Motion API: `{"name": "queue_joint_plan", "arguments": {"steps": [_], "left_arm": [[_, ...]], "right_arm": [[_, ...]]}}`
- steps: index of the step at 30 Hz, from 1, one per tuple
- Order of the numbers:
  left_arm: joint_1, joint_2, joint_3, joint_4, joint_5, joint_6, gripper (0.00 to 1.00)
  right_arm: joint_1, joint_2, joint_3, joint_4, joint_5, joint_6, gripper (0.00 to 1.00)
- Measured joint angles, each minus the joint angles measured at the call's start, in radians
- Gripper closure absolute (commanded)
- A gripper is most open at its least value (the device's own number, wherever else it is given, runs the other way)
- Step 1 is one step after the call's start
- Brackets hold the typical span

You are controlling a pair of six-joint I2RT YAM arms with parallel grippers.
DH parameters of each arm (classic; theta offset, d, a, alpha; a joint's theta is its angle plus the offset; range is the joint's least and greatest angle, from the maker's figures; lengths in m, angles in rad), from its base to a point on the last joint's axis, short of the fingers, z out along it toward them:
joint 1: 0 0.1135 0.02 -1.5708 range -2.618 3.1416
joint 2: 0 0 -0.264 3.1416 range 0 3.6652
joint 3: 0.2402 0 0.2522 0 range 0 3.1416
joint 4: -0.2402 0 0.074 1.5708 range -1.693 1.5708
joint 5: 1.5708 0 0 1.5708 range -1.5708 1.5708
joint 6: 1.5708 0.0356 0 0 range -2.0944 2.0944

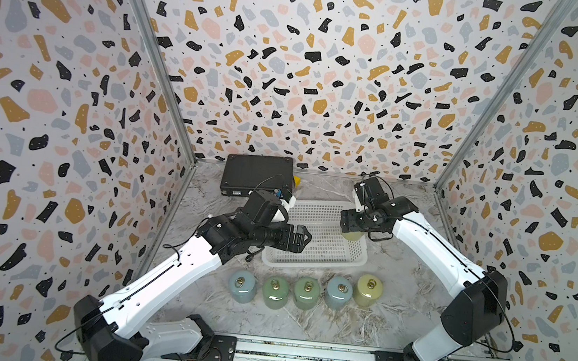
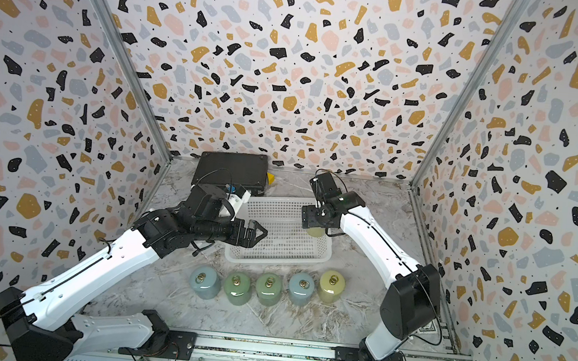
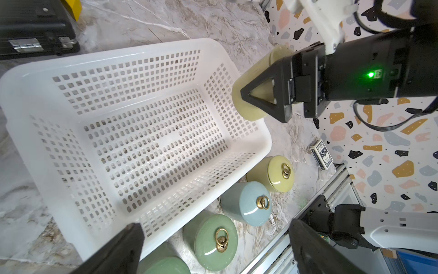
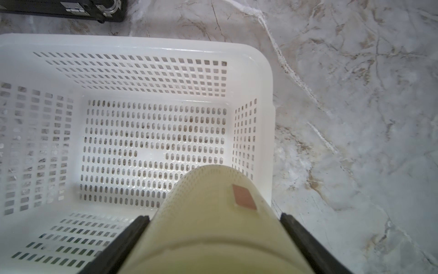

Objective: Take the tea canister out of the basket
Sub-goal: Pick up the tea canister from the basket, then place the tea canister at the center of the board.

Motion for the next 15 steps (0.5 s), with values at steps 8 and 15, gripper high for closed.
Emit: {"name": "queue_joint_plan", "arguments": {"steps": [8,15], "left_arm": [[-0.022,0.058,0.018,0.020,0.042,0.000,0.00],[-0.051,0.093,0.051,0.042,0.067,0.000,0.00]], "right_arm": [[0.000,-0.120,-0.097,-0.041,0.056,0.012,0.21],[-0.011,-0.249,-0.194,-0.086,0.101,0.030,0.20]]}}
